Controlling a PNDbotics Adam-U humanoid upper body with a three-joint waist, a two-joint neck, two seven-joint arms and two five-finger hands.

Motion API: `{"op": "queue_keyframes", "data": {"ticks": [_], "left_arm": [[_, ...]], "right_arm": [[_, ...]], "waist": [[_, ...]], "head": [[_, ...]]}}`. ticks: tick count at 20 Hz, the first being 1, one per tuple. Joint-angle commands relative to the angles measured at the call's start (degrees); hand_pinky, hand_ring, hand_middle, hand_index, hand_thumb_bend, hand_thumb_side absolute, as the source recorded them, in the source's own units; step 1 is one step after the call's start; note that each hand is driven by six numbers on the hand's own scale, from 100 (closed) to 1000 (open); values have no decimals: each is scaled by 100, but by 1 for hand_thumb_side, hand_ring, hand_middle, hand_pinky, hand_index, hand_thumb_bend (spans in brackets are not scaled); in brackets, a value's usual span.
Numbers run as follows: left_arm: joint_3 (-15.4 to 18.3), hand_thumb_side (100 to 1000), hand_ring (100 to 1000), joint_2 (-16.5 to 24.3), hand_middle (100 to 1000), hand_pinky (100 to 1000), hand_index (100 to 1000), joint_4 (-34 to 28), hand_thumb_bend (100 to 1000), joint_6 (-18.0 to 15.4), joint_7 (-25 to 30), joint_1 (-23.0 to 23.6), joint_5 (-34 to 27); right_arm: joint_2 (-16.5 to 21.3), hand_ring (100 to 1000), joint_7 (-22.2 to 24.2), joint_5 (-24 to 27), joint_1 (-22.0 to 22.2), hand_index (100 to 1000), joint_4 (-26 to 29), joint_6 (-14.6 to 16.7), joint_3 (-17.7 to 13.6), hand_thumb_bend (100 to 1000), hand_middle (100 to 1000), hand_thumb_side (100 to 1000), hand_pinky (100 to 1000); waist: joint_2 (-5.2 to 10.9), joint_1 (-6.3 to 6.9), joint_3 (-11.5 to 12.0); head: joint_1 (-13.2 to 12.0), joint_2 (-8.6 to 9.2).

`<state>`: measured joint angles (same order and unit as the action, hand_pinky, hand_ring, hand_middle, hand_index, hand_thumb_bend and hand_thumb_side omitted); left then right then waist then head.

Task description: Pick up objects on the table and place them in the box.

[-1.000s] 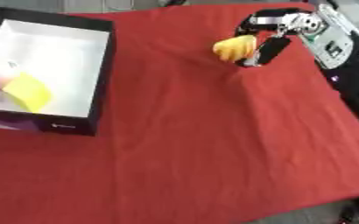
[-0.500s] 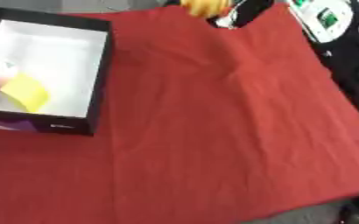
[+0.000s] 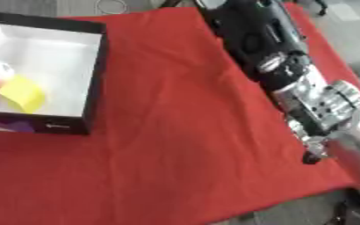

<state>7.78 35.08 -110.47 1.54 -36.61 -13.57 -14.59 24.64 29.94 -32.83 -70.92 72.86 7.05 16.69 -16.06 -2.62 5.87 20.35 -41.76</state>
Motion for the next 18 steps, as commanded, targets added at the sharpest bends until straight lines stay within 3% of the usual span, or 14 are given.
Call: {"op": "queue_keyframes", "data": {"ticks": [1, 6, 12, 13, 14, 18], "left_arm": [[140, 570, 709, 311, 745, 826, 810, -177, 880, -44, -103, -99, -9], [230, 572, 712, 408, 746, 828, 811, -236, 878, -91, -228, -181, -9], [266, 572, 712, 420, 745, 827, 810, -268, 880, -105, -275, -239, -7], [260, 572, 711, 417, 745, 827, 810, -269, 881, -101, -268, -251, -10], [252, 571, 711, 410, 745, 827, 810, -269, 882, -97, -260, -266, -14], [215, 571, 710, 385, 745, 827, 810, -264, 884, -83, -216, -317, -25]], "right_arm": [[-488, 726, -174, -565, -323, 683, -256, 78, 14, 416, 638, 152, 816], [-1224, 726, -304, -1383, -452, 686, -681, 365, 140, 431, 643, 173, 808], [-1883, 732, -385, -2181, -232, 694, -1257, 686, 263, 431, 651, 192, 807], [-1965, 734, -401, -2297, -173, 696, -1350, 731, 281, 501, 654, 171, 807], [-2047, 736, -419, -2424, -105, 699, -1450, 772, 299, 435, 658, 201, 807], [-2274, 766, -524, -2931, 100, 734, -1836, 1005, 355, 431, 700, 221, 817]], "waist": [[223, 115, 48], [217, 110, 172], [151, 77, 275], [138, 70, 289], [125, 64, 303], [86, 50, 345]], "head": [[108, -38], [247, -45], [363, -1], [372, 3], [382, 11], [396, 31]]}}
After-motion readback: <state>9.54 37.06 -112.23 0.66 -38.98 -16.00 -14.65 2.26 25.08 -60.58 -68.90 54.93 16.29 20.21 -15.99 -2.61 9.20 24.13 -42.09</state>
